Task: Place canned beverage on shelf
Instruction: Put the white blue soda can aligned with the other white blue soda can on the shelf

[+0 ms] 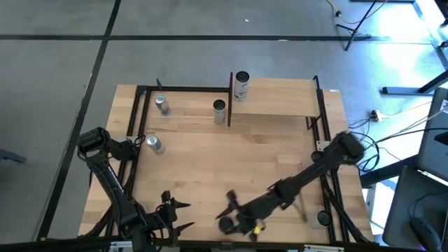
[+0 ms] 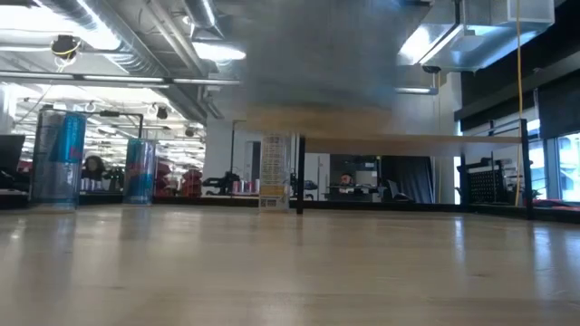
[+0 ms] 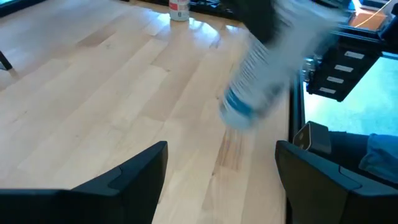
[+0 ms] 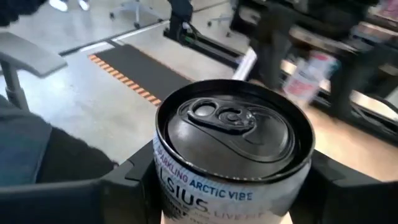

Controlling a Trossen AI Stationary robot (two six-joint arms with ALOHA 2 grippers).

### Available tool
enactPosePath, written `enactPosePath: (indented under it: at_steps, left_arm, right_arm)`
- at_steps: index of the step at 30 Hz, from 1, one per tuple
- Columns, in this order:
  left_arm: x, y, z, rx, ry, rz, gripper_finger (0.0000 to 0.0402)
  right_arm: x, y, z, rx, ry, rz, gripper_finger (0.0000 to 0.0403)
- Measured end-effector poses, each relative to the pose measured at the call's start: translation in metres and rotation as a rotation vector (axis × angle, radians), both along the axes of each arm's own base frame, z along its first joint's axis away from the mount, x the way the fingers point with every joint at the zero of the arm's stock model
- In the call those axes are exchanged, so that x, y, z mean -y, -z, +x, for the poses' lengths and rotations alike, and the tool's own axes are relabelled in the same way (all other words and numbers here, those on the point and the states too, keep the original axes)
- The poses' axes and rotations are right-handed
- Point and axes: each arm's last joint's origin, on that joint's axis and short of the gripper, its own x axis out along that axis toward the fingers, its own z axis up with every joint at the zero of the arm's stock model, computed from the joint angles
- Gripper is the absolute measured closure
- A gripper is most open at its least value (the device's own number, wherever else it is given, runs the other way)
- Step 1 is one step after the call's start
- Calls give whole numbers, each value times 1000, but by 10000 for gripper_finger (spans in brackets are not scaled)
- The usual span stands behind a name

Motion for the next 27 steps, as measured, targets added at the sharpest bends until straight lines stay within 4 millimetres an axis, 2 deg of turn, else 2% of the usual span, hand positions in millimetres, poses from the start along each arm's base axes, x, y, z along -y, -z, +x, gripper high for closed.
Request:
enactPosePath:
  at_steps: [6,11,14,18,23,27]
  left_arm:
    - [-3,-1,4,12,-20,0,117]
    - [-17,-1,23,18,-85,17,117]
    - [-30,3,41,7,-119,28,117]
    - [-51,15,68,-92,-118,50,117]
    - [-72,27,99,-163,-72,133,117]
    - [-81,25,121,-149,34,158,117]
  right_arm:
    - [55,-8,-60,27,65,-1,184]
    - [101,7,-87,37,98,80,184]
    - [121,16,-89,65,105,114,184]
    - [140,28,-85,16,95,128,184]
    - [149,30,-82,9,95,132,184]
    - [152,39,-78,-25,88,119,184]
